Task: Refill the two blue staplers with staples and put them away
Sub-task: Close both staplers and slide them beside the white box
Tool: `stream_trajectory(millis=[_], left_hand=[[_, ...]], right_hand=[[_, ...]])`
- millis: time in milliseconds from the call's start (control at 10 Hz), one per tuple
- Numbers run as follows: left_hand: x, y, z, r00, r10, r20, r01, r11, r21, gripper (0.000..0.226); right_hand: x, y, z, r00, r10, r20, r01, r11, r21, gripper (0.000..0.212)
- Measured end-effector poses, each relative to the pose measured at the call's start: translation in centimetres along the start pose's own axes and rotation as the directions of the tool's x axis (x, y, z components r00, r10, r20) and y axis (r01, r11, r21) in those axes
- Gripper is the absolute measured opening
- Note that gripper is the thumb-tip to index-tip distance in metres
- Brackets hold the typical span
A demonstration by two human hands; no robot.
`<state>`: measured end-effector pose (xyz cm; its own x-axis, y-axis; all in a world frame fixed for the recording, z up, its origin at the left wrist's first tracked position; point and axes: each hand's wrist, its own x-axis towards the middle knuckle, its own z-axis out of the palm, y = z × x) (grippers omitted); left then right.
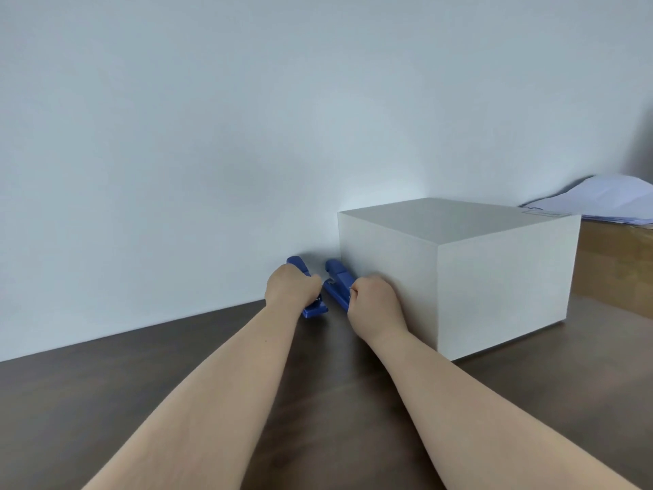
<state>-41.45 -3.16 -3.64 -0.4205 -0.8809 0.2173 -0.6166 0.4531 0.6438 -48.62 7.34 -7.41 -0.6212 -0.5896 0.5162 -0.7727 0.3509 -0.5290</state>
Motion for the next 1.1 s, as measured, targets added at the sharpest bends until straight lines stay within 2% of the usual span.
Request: stream_trajectory(millis=[200, 400, 600, 700, 900, 1100], left_hand=[[-0.1, 0.0, 2.1, 0.999, 0.019, 0.039, -0.018, 1.000, -0.018, 0.030], [0.0, -0.5, 2.8, 0.998, 0.050, 0.024, -0.048, 0.997, -0.065, 0.045], [0.2, -1.0, 2.9, 0.997, 0.070, 0.025, -0.068, 0.996, -0.063, 0.044], [0.0, -1.1, 2.6, 0.997, 0.075, 0.024, -0.073, 0.994, -0.078, 0.042], [-0.5, -2.7, 1.1, 0.999, 0.014, 0.049, -0.008, 0.993, -0.120, 0.015], [-1.0, -6.0, -2.4, 0.999, 0.001, 0.051, 0.003, 0.998, -0.064, 0.015]], right_hand=[[0.3, 0.0, 0.2, 1.000, -0.012, 0.003, 0.012, 1.000, -0.003, 0.021], [0.2, -0.1, 0.0, 1.000, -0.012, 0.018, 0.012, 1.000, -0.019, 0.020], [0.0, -0.3, -0.5, 0.999, 0.011, 0.042, -0.009, 0.999, -0.045, 0.017], [-0.1, -0.4, -0.7, 0.998, 0.013, 0.054, -0.010, 0.998, -0.058, 0.017], [-0.3, -0.3, -0.7, 0.997, 0.026, 0.077, -0.020, 0.998, -0.067, 0.015], [-0.9, -0.5, -0.7, 0.995, 0.036, 0.089, -0.030, 0.998, -0.063, 0.013]])
